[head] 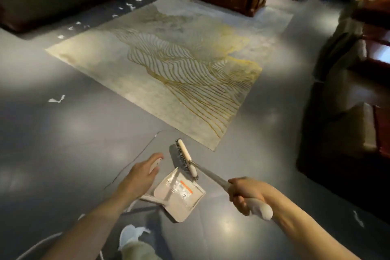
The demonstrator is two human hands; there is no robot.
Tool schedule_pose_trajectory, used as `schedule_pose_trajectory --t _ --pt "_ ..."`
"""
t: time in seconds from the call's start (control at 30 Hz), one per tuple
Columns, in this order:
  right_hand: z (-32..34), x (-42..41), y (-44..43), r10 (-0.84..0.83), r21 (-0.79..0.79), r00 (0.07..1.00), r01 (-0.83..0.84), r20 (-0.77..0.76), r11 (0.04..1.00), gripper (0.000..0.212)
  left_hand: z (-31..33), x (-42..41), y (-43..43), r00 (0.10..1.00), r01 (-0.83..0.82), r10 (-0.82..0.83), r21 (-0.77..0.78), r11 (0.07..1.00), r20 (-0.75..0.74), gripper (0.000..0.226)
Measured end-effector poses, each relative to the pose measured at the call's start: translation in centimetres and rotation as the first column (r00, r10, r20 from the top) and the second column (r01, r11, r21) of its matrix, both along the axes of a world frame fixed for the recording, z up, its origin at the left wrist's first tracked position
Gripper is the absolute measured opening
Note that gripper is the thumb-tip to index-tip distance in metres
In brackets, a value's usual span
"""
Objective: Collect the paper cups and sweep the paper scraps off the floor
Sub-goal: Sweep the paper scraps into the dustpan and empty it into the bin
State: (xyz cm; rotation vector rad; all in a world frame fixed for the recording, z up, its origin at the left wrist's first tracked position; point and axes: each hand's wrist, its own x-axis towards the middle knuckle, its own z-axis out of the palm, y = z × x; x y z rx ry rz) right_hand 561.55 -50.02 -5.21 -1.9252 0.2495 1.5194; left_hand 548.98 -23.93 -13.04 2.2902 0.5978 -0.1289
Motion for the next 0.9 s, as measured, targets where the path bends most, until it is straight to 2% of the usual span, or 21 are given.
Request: schedule_pose_trajectory --t 0.1,0.2,0.3,0.43,0.53,0.67,0.9 --pt "-1.3 0.1 7.5 0.189 -0.036 0.97 -0.186 0.15 0.982 0.014 0.4 -3.9 5.1 0.98 -0.194 0.194 -0.001 0.981 0.048 0.028" --pt "-3.2 0.1 14.1 0.326 -0.072 0.897 -0.319 0.299 0.945 0.011 0.0 -6.3 10.2 0.929 -0.362 0.36 0.009 0.932 0.087 0.025" --pt "-5.1 0.8 20.1 0.395 -0.132 0.843 -0.373 0.365 0.918 0.008 -0.7 -7.6 15.5 0.882 -0.47 0.469 0.008 0.883 0.054 0.024" --pt "-7.3 3.2 28.4 0.461 -0.206 0.801 -0.413 0.382 0.887 0.009 -1.7 -7.9 22.4 0.858 -0.511 0.511 0.006 0.859 0.049 0.024" --pt "-8.9 4.7 34.1 0.509 -0.278 0.785 -0.432 0.353 0.858 0.007 -2.4 -7.5 27.4 0.86 -0.511 0.511 0.021 0.859 0.008 0.025" --pt "-10.3 4.3 40.2 0.636 -0.354 0.737 -0.546 0.228 0.76 0.009 -2.9 -6.1 33.8 0.855 -0.518 0.518 0.013 0.855 -0.035 0.022" --pt "-6.9 -0.9 44.6 0.835 -0.255 0.55 -0.807 0.002 0.532 0.006 -3.1 -4.1 36.7 0.888 -0.454 0.452 -0.011 0.891 -0.085 0.023"
